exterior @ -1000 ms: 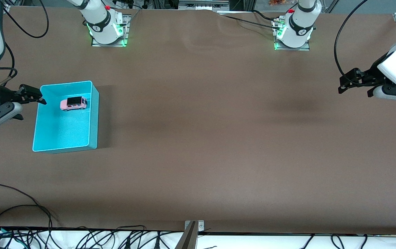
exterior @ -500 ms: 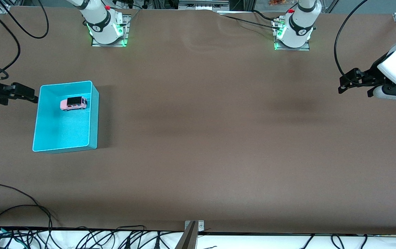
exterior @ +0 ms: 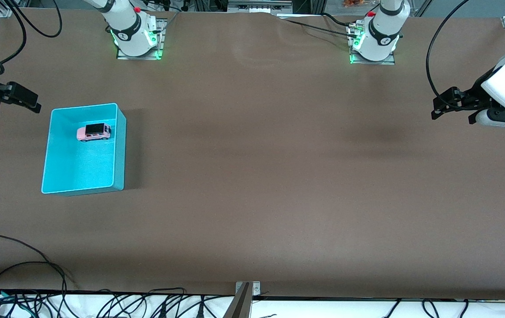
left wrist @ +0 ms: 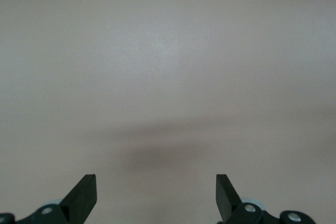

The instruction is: Wind and store pink jeep toy

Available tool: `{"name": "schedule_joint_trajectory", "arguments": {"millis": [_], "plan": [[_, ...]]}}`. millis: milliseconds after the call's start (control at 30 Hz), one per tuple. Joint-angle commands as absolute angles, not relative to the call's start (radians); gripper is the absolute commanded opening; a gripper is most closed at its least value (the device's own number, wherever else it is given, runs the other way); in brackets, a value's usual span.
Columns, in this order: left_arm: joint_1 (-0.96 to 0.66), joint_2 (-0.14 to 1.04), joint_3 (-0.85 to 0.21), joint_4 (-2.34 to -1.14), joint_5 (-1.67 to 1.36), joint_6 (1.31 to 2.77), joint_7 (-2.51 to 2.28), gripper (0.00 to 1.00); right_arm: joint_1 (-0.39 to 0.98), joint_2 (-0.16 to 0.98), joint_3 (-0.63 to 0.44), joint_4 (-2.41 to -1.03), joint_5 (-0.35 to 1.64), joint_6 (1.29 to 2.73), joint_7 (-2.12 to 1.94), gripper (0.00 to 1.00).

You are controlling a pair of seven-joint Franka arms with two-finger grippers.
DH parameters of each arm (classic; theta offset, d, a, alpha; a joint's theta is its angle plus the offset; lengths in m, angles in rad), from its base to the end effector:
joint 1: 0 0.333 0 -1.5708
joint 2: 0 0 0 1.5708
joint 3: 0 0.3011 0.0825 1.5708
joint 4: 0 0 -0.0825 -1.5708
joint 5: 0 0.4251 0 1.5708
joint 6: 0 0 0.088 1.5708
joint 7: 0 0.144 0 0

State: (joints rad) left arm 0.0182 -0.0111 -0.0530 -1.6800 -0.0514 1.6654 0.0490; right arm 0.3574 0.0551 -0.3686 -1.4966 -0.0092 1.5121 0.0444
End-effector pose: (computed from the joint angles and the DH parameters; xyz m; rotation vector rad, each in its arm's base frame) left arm 0.5972 -0.0278 0.5313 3.0886 -0.1218 -0.0049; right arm 0.6037 -0.0030 0.5745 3.1103 -0.0868 -0.0551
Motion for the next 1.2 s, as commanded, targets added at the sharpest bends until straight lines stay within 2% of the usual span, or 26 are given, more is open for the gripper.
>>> {"name": "schedule_joint_trajectory", "arguments": {"millis": [0,567,700,800,900,1167], "plan": [[0.017,-0.002,-0.048,-1.652,-0.077,1.641,0.06,1.0,0.367,-0.04,-0.359,-1.617,-0.04,1.569,0.066,1.0],[0.017,-0.002,-0.048,-1.654,-0.078,1.641,0.06,1.0,0.353,-0.026,-0.35,-1.609,-0.043,1.591,0.057,1.0],[0.018,-0.002,-0.048,-1.654,-0.078,1.641,0.06,1.0,0.275,-0.026,-0.275,-1.609,-0.043,1.586,0.052,1.0],[0.017,-0.002,-0.048,-1.654,-0.078,1.641,0.06,1.0,0.14,-0.026,-0.132,-1.609,-0.041,1.586,0.038,1.0],[0.017,-0.002,-0.048,-1.654,-0.078,1.641,0.06,1.0,0.069,-0.026,-0.052,-1.609,-0.043,1.589,0.038,1.0],[0.017,-0.002,-0.048,-1.652,-0.078,1.641,0.06,1.0,0.063,-0.018,-0.044,-1.605,-0.041,1.589,0.038,1.0]]}}
